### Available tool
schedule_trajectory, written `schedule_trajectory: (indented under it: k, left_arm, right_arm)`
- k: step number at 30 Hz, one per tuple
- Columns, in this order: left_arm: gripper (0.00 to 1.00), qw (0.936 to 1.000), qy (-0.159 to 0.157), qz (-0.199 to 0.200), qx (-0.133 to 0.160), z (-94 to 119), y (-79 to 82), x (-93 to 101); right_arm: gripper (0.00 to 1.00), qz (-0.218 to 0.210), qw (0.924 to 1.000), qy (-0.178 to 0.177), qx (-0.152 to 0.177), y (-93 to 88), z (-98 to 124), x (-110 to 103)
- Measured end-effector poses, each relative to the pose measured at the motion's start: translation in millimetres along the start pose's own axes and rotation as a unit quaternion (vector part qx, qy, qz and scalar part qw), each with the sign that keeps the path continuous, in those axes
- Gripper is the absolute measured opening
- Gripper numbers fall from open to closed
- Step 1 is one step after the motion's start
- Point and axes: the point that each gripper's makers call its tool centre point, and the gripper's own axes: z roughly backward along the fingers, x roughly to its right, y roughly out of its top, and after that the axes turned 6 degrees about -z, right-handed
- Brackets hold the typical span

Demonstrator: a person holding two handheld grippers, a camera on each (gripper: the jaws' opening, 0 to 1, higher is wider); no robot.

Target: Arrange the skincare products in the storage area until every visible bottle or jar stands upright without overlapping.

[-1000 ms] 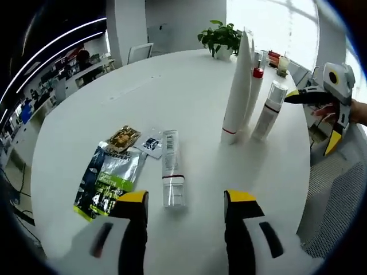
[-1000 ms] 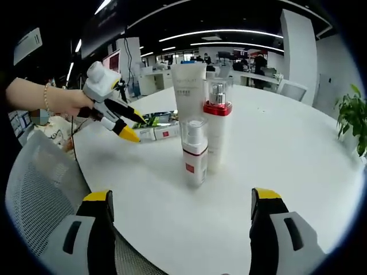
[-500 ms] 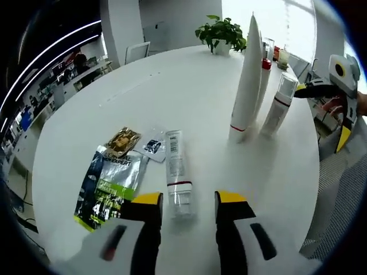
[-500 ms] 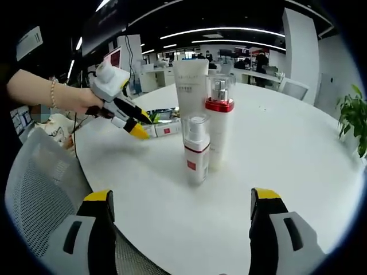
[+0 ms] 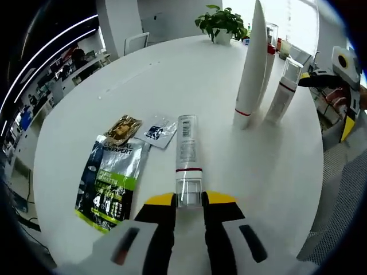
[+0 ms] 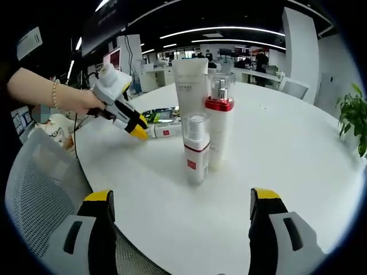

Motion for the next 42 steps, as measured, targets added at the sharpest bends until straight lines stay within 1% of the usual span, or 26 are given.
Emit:
schedule_trajectory:
  k: [2, 3, 5, 9, 11, 13, 16, 20, 22, 26, 28, 30, 32, 36, 37, 38, 40, 42]
  left_arm:
    - [0.17, 1.0000, -0.005, 0.002, 0.003, 3, 1.2, 0.4]
    - [0.17, 0.9999, -0.007, -0.001, 0.013, 5, 5.1, 1.8]
    - [0.17, 0.9998, -0.011, -0.014, 0.012, 10, 6.7, 5.3]
    - [0.17, 0.9989, -0.017, -0.043, 0.004, 20, 6.2, 6.3]
    - [0.17, 0.9982, -0.032, -0.050, -0.003, 24, 5.6, 9.7]
    - [0.17, 0.9977, -0.042, -0.053, -0.002, 33, 8.3, 12.5]
    - [0.17, 0.9964, -0.042, -0.073, -0.006, 40, 10.6, 11.6]
    - [0.17, 0.9939, -0.055, -0.095, -0.014, 53, 13.9, 13.7]
    - [0.17, 0.9905, -0.060, -0.121, -0.027, 60, 13.6, 15.6]
    - [0.17, 0.9893, -0.068, -0.125, -0.032, 73, 14.3, 19.2]
    - [0.17, 0.9876, -0.071, -0.135, -0.039, 78, 13.2, 20.8]
    - [0.17, 0.9864, -0.074, -0.140, -0.042, 85, 14.3, 23.9]
    - [0.17, 0.9861, -0.078, -0.140, -0.042, 95, 16.7, 32.0]
    - [0.17, 0.9858, -0.080, -0.141, -0.044, 104, 16.4, 34.8]
    - [0.17, 0.9851, -0.083, -0.143, -0.047, 109, 16.8, 38.3]
    - [0.17, 0.9847, -0.084, -0.145, -0.047, 111, 17.3, 40.2]
    - [0.17, 0.9836, -0.089, -0.149, -0.049, 119, 18.9, 48.1]
    - [0.17, 0.9817, -0.099, -0.155, -0.049, 126, 22.7, 58.1]
  right_arm:
    - [0.98, 0.000, 1.0000, 0.001, 0.001, 0.5, 0, 0]
    - [0.97, 0.000, 1.0000, 0.001, 0.001, 0.3, 0, 0]
    - [0.97, 0.001, 1.0000, 0.002, 0.002, 0.9, -1, 0]
    - [0.96, 0.007, 0.9999, 0.007, 0.002, 1.6, -1, -3]
    - [0.95, 0.015, 0.9998, 0.012, 0.009, 4.6, 0, -7]
    - [0.93, 0.017, 0.9996, 0.019, 0.014, 7.2, 1, -11]
    - [0.91, 0.024, 0.9993, 0.025, 0.010, 5.7, -1, -13]
    - [0.89, 0.034, 0.9987, 0.039, 0.006, 5.0, -2, -20]
    - [0.89, 0.038, 0.9984, 0.043, 0.004, 4.5, -2, -22]
    - [0.87, 0.048, 0.9972, 0.057, 0.001, 4.6, -3, -30]
    - [0.86, 0.054, 0.9963, 0.066, -0.002, 3.7, -4, -33]
    - [0.85, 0.066, 0.9950, 0.075, -0.006, 3.2, -4, -38]
    - [0.85, 0.074, 0.9934, 0.088, -0.004, 4.8, -5, -44]
    - [0.84, 0.096, 0.9885, 0.116, -0.013, 4.9, -7, -59]
    - [0.83, 0.107, 0.9847, 0.137, -0.014, 6.6, -8, -67]
    - [0.83, 0.114, 0.9821, 0.149, -0.014, 8.3, -9, -74]
    - [0.83, 0.124, 0.9787, 0.163, -0.014, 10.5, -11, -82]
    - [0.82, 0.130, 0.9755, 0.177, -0.010, 16.4, -17, -91]
